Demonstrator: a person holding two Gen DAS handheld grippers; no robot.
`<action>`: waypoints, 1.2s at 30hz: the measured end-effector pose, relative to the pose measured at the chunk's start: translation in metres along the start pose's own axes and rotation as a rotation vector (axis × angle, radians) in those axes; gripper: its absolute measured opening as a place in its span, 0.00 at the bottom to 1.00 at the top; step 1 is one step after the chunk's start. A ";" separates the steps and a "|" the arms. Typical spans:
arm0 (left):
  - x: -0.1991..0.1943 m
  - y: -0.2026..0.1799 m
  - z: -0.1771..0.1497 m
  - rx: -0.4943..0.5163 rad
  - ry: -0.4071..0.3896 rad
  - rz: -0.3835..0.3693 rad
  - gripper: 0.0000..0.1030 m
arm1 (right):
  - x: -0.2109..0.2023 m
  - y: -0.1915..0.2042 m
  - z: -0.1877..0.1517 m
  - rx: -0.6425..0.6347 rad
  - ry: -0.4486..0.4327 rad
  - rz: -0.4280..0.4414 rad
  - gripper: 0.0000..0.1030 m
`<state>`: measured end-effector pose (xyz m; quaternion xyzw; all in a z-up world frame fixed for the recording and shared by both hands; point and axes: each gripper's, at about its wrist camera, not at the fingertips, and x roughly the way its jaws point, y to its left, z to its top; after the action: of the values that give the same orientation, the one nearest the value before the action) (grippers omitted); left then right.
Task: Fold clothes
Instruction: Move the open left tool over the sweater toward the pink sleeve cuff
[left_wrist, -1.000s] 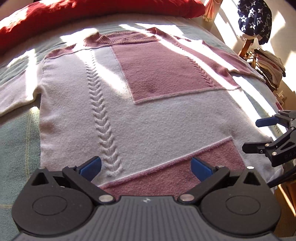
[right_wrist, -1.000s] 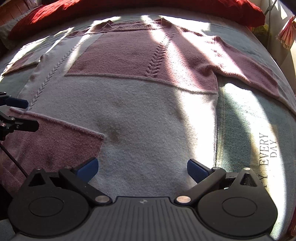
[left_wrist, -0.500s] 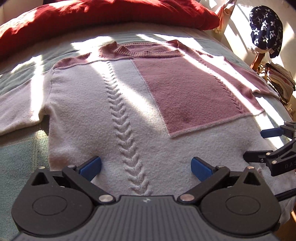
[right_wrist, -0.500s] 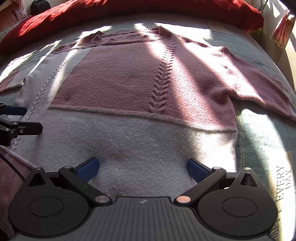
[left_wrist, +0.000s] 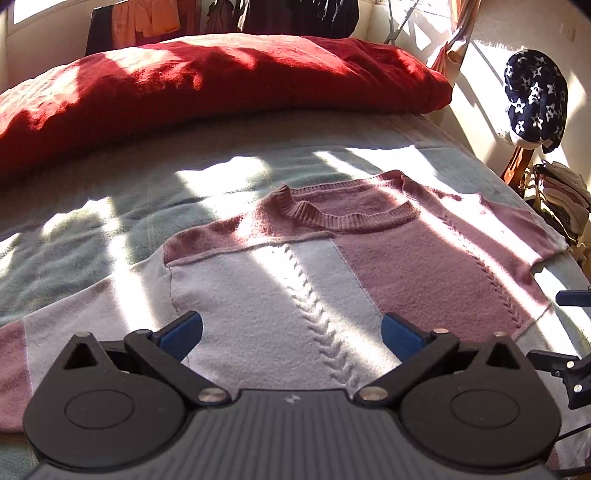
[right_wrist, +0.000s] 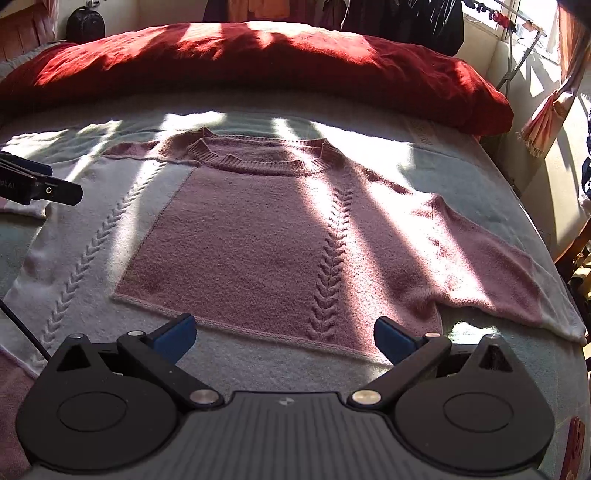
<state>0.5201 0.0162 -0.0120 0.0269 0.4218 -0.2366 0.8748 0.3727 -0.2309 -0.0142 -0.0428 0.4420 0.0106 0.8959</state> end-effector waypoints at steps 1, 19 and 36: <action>0.011 -0.002 0.011 -0.004 -0.009 -0.032 0.99 | 0.002 0.004 0.001 0.006 0.000 0.005 1.00; 0.143 0.001 0.069 -0.025 0.081 -0.075 0.99 | 0.029 0.015 -0.005 0.092 0.049 0.017 1.00; 0.043 0.061 -0.017 -0.272 0.164 0.025 0.99 | 0.025 0.034 0.002 0.051 0.031 0.097 1.00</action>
<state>0.5568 0.0575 -0.0644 -0.0674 0.5197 -0.1634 0.8359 0.3873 -0.1969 -0.0352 0.0014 0.4575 0.0420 0.8882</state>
